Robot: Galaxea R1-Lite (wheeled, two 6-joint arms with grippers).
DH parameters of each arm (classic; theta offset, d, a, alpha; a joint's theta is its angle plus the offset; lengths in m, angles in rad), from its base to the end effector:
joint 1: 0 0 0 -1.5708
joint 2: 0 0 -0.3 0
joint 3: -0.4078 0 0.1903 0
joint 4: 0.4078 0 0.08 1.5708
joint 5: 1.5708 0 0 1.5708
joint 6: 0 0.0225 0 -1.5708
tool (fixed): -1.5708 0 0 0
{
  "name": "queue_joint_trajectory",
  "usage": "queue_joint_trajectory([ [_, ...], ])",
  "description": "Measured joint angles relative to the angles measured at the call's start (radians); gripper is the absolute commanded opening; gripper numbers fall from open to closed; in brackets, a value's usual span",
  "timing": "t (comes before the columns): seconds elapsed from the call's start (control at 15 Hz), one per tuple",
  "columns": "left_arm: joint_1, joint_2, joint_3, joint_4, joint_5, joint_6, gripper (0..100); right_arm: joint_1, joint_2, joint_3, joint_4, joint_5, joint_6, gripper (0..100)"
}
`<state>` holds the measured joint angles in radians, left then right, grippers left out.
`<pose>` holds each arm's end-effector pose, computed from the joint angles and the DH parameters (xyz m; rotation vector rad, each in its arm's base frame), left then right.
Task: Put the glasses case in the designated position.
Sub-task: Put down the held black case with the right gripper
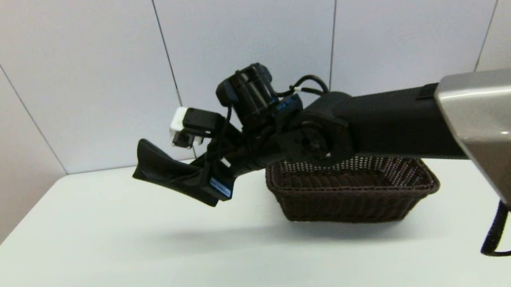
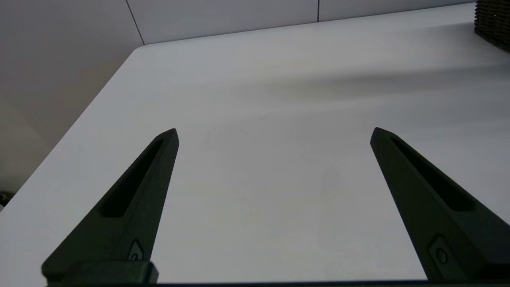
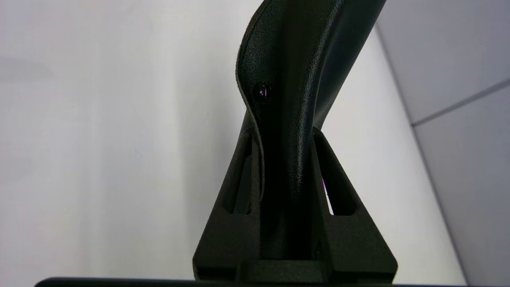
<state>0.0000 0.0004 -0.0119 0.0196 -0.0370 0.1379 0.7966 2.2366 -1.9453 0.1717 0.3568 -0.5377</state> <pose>-0.0237 -0.0008 0.0768 0.1377 0.0055 -0.0375 0.3193 0.3378 0.2129 -0.5740 0.1623 1.2372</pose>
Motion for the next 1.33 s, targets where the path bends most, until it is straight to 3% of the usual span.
queue_joint_trajectory([
  [0.2, 0.0, 0.0, 0.0, 0.0, -0.001, 0.0, 100, -0.026, -0.075, 0.004, 0.011, -0.005, 0.084, 0],
  [0.53, 0.0, 0.0, 0.0, 0.0, -0.001, 0.0, 100, -0.143, -0.206, 0.069, 0.023, -0.006, 0.09, 0],
  [0.93, 0.0, 0.0, 0.0, 0.0, 0.0, 0.0, 100, -0.375, -0.378, 0.201, 0.028, -0.004, 0.089, 0],
  [1.13, 0.0, 0.0, 0.0, 0.0, -0.001, 0.0, 100, -0.473, -0.467, 0.252, 0.098, 0.003, 0.084, 0],
  [1.33, 0.0, 0.0, 0.0, 0.0, 0.0, 0.0, 100, -0.515, -0.551, 0.287, 0.179, 0.035, 0.077, 0],
])
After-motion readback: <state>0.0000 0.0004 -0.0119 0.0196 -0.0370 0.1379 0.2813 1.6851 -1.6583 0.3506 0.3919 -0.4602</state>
